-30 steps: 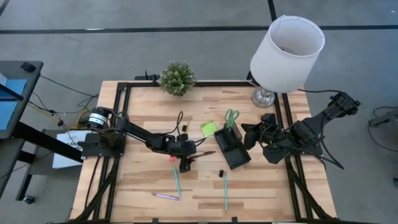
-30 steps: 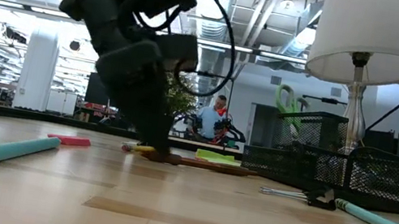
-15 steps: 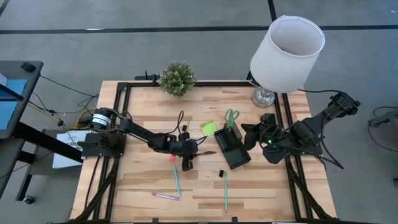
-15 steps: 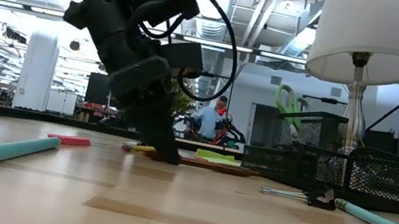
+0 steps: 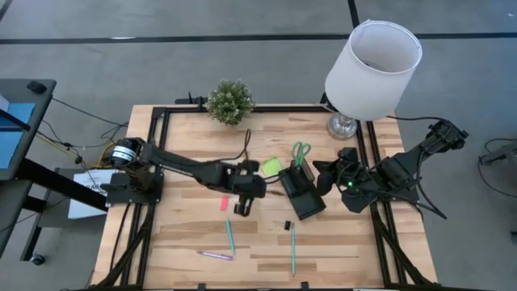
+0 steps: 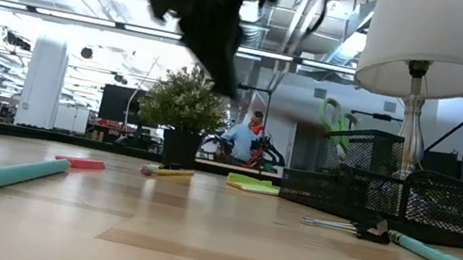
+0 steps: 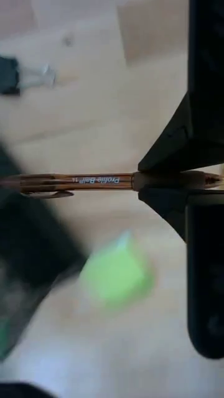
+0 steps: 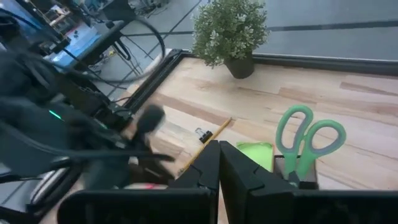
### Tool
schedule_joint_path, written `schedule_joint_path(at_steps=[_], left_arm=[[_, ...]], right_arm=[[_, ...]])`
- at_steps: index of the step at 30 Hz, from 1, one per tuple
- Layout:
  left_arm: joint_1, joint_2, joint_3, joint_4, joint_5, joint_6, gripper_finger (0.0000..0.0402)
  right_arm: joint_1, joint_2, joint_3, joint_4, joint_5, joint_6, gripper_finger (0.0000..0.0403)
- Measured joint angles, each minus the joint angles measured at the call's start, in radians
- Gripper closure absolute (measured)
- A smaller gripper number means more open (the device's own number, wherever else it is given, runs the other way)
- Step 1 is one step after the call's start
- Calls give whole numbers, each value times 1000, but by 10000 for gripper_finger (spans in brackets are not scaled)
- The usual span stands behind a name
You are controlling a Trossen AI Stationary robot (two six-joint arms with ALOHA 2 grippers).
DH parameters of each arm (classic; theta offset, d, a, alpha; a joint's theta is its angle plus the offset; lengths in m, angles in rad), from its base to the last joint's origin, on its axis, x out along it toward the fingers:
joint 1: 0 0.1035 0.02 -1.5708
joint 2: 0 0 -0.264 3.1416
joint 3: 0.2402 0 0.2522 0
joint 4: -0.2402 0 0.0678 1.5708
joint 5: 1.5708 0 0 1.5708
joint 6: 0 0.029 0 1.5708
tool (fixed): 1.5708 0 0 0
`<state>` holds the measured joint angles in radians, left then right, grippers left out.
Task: Pick and place office supplies into organizer
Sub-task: Put the brown pen into the black desk organizer
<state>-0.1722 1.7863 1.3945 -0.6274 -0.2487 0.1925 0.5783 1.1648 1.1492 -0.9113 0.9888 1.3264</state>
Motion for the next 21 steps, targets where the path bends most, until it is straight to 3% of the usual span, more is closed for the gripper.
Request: schedule_joint_path(at_steps=[4,7,9,12,17,21], left_arm=[[-2,-5,190,-61,-240,355,386],[10,-5,226,4,-389,679,386],[26,-5,226,54,-399,859,386],[60,21,227,112,-381,1007,386],[114,113,225,242,-429,1216,386],[130,190,225,371,-476,1482,386]], right_arm=[[35,-9,0,38,1,1,403],[95,-26,12,47,25,16,403],[151,-38,28,85,89,-9,403],[244,-53,42,191,178,-137,403],[353,-47,42,386,228,-396,403],[376,-32,42,434,267,-441,403]])
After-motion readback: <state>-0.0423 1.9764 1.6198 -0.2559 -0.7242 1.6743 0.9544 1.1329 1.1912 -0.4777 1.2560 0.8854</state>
